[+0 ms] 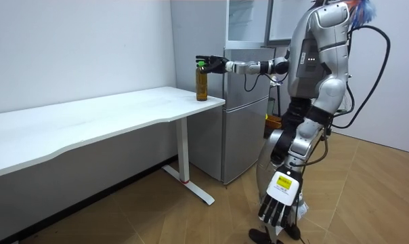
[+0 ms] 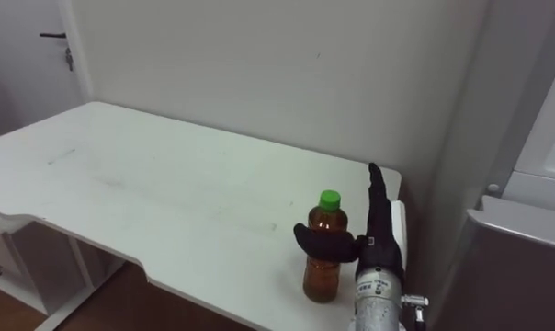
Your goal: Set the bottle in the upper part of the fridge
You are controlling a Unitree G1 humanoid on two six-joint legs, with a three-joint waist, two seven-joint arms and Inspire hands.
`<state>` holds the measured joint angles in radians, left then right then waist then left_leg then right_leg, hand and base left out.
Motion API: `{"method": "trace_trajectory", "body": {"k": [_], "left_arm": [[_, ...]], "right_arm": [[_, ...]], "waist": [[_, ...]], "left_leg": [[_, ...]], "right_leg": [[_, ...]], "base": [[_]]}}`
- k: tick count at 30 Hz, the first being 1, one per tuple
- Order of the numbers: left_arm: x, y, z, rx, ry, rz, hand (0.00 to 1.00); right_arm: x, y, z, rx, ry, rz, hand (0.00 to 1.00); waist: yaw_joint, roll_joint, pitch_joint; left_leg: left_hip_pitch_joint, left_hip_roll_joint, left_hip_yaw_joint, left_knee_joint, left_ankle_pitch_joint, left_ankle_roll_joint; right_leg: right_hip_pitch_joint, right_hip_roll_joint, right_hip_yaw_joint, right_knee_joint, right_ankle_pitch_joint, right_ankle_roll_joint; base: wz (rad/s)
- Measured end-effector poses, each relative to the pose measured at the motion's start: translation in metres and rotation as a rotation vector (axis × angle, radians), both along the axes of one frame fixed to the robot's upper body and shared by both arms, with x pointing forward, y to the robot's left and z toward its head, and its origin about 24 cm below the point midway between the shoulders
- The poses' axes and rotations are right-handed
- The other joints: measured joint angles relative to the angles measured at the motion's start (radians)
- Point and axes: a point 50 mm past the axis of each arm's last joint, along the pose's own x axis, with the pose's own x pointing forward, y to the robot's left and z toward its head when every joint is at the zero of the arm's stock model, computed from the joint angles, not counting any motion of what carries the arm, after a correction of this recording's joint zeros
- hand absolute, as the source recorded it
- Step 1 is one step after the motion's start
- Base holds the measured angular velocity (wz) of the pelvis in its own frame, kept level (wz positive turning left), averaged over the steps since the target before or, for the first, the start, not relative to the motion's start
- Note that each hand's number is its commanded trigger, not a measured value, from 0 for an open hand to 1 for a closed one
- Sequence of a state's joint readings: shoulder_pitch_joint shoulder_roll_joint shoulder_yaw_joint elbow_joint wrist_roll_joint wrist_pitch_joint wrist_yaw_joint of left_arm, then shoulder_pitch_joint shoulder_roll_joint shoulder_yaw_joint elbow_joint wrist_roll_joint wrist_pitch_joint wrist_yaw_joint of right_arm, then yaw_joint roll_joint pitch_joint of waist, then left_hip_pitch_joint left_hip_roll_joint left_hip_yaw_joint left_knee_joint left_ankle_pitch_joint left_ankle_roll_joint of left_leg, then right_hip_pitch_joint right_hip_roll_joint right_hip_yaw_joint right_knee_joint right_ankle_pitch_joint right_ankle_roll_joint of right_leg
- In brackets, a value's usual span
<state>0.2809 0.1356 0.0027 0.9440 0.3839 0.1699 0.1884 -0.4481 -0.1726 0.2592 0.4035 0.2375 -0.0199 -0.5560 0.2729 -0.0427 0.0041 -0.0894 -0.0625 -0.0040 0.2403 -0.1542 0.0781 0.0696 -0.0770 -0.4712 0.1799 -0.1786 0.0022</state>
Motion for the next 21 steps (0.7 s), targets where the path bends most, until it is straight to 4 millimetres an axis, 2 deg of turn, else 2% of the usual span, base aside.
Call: {"method": "trace_trajectory", "body": {"k": [6,10,12,14,21], "left_arm": [[0.000,-0.004,-0.002,-0.015,0.006,-0.002,0.00],[0.000,-0.004,-0.002,-0.022,0.003,0.019,0.00],[0.001,-0.005,-0.002,-0.035,-0.007,0.043,0.00],[0.001,-0.006,-0.003,-0.042,-0.012,0.051,0.00],[0.010,-0.013,-0.004,-0.061,-0.021,0.003,0.00]], "right_arm": [[0.000,-0.007,-0.014,0.053,0.070,-0.027,0.00],[0.000,-0.008,-0.017,0.050,0.083,-0.025,0.00],[0.000,-0.009,-0.021,0.046,0.101,-0.030,0.00],[-0.001,-0.010,-0.024,0.045,0.114,-0.028,0.00],[-0.002,-0.014,-0.039,0.037,0.183,-0.021,0.00]], "waist": [[-0.004,0.000,0.0016],[-0.003,0.001,0.0037],[-0.004,0.006,0.0086],[0.001,0.008,0.0100],[0.007,0.007,0.0113]], "left_leg": [[-0.029,-0.002,0.000,0.002,0.010,0.005],[-0.042,-0.004,0.000,0.005,0.012,0.007],[-0.048,-0.004,-0.001,0.015,0.012,0.007],[-0.058,-0.004,-0.002,0.019,0.012,0.008],[-0.086,-0.004,-0.002,0.024,0.014,0.010]], "right_leg": [[-0.037,-0.008,-0.003,0.023,0.000,0.000],[-0.052,-0.011,-0.003,0.026,0.000,0.000],[-0.053,-0.011,-0.010,0.026,0.000,0.000],[-0.057,-0.011,-0.013,0.026,0.000,0.000],[-0.092,-0.018,-0.026,0.045,0.000,-0.001]], "base": [[0.00],[0.00],[0.02],[0.02],[0.00]]}}
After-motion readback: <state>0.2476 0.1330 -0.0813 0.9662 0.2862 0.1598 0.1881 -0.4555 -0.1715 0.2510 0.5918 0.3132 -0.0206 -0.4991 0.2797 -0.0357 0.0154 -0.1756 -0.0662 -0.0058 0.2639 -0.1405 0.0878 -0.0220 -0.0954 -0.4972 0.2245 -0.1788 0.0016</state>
